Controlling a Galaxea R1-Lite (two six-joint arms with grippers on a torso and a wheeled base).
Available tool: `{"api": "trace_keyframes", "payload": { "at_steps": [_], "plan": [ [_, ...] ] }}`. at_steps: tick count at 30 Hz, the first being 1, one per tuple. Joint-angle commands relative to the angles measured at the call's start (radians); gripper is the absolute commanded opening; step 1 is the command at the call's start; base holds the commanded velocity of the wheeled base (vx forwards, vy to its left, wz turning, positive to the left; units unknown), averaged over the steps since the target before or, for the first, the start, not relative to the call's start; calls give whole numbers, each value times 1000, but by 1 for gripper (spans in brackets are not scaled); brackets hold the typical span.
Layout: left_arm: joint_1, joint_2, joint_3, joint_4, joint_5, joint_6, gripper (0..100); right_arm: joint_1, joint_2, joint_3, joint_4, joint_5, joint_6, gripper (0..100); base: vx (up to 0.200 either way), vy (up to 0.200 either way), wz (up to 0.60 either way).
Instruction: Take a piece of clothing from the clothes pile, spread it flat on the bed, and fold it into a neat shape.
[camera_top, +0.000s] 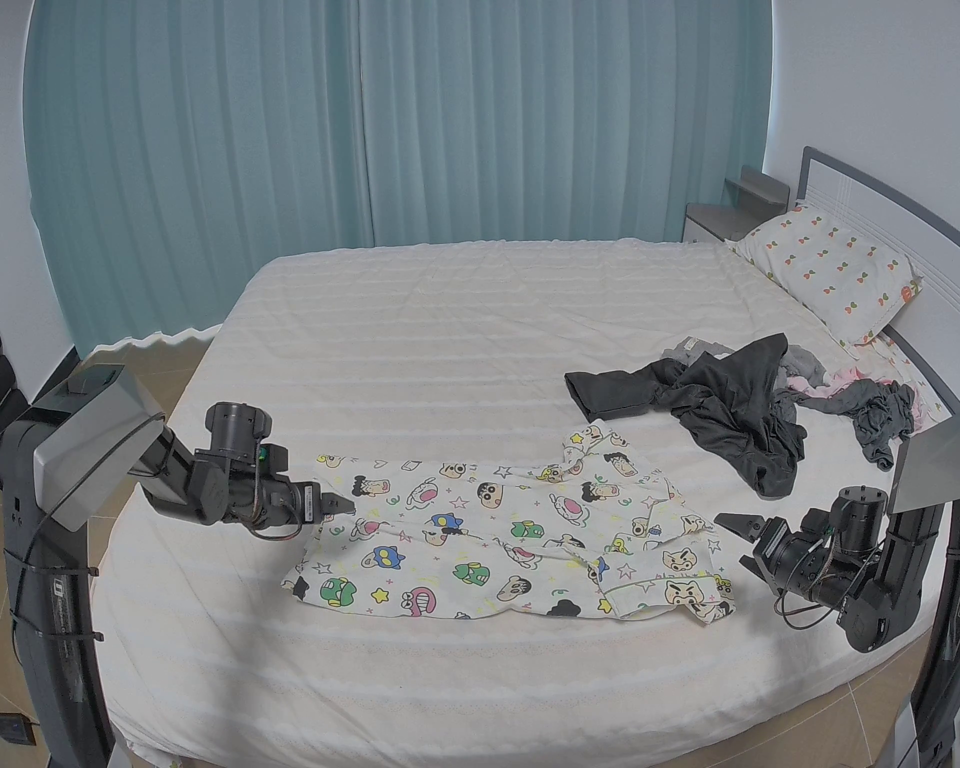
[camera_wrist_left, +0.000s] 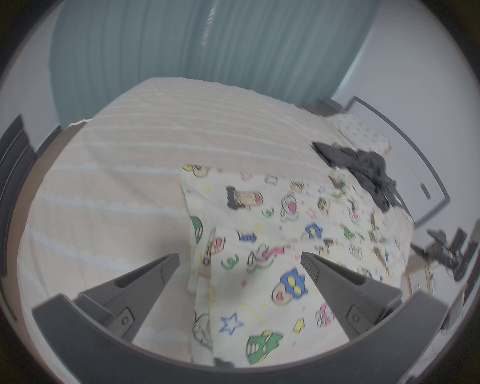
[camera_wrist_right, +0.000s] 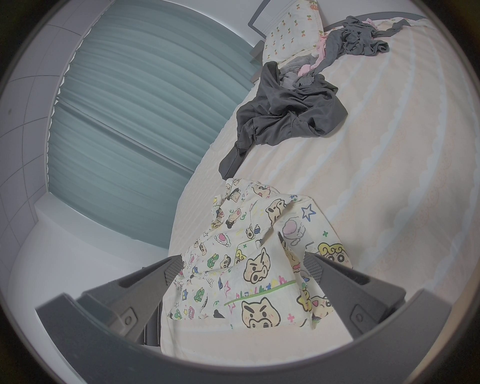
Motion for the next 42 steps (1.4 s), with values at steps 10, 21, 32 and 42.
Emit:
{"api": "trace_keyframes", "payload": {
  "at_steps": [10,21,32,42],
  "plan": [
    [3,44,69,-9,-113,127,100,2,6,4,-10,0,-1,100,0,0,0],
    [-7,92,63,-23,-145,132,100,2,8,3,-10,0,-1,100,0,0,0],
    [-12,119,58,-60,-139,129,100,2,8,1,-10,0,-1,100,0,0,0],
    [3,113,55,-55,-131,129,100,0,8,-1,-10,0,-1,100,0,0,0]
  ]
}}
